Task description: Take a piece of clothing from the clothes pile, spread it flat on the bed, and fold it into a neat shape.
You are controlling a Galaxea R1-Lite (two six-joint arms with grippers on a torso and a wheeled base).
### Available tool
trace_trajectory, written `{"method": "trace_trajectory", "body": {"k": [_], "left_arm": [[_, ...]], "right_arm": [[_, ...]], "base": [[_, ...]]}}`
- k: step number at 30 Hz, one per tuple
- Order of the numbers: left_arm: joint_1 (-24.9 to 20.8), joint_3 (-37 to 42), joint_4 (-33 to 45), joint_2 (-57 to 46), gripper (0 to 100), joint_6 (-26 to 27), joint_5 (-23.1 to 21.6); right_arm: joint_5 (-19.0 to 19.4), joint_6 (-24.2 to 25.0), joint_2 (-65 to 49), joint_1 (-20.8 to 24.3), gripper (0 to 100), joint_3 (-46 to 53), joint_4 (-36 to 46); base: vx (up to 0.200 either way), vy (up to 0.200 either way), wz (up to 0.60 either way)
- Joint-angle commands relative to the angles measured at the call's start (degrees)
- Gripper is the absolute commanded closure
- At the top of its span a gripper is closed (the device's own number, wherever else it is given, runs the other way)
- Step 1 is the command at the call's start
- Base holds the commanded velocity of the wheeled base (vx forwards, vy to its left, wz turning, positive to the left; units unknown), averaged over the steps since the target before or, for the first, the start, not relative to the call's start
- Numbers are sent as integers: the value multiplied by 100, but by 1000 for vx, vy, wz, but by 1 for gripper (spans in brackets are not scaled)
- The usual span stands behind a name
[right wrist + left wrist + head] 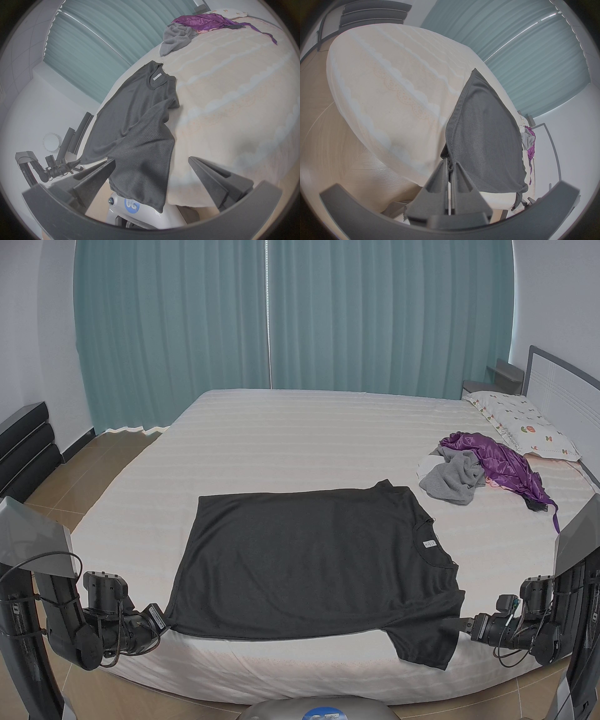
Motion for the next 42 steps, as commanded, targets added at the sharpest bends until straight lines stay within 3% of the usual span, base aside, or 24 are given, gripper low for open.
{"method": "trace_trajectory", "body": {"k": [1,28,29,42], "left_arm": [[1,1,-2,5,100,4,1],[1,1,-2,5,100,-5,1],[1,1,-2,5,100,-5,1],[1,-8,-2,5,100,-31,1]], "right_arm": [[1,16,64,45,0,-87,-81],[-96,350,240,370,0,-465,-81],[-96,350,240,370,100,-465,-81],[-245,262,20,256,100,-245,-81]], "base": [[0,0,0],[0,0,0],[0,0,0],[0,0,0]]}}
